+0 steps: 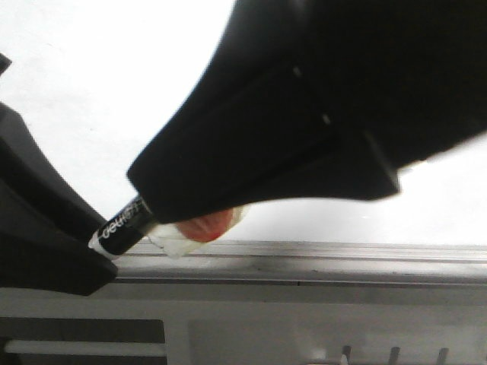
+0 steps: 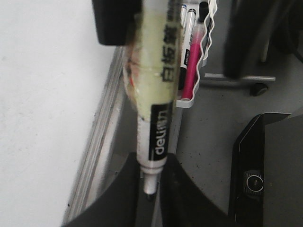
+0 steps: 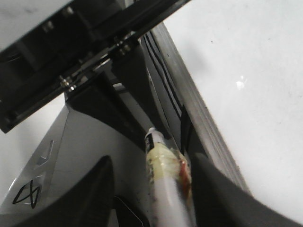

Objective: Write number 6 on whiteboard

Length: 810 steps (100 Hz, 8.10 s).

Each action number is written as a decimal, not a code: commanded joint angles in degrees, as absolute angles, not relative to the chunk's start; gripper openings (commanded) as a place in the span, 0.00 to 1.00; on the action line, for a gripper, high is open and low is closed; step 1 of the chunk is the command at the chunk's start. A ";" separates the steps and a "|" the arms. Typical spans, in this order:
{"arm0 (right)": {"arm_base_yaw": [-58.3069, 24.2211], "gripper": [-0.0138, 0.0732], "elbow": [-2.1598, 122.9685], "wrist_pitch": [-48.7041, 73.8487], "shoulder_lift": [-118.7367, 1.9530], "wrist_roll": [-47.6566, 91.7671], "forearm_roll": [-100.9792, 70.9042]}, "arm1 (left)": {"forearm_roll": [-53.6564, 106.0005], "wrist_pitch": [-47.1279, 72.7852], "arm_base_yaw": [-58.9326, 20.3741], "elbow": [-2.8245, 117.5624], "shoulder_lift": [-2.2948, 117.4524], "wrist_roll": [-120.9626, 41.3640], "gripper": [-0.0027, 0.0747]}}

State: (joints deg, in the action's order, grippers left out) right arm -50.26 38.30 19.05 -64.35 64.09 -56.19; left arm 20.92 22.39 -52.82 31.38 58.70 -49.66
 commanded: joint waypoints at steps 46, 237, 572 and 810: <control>-50.35 0.09 40.30 20.49 -62.50 64.84 -54.28 | 23.55 14.54 -52.70 32.83 57.22 -46.29 0.26; -50.00 0.11 39.84 20.75 -47.73 -17.62 40.25 | 28.30 13.28 -50.14 29.00 26.13 -23.22 0.06; -79.25 0.11 55.94 41.90 -61.56 -26.20 20.76 | 54.83 33.80 -50.14 32.78 47.50 -69.94 0.59; -79.33 0.09 61.75 57.81 -40.45 -25.31 32.89 | 105.75 -7.16 -50.14 38.33 74.52 -74.07 0.01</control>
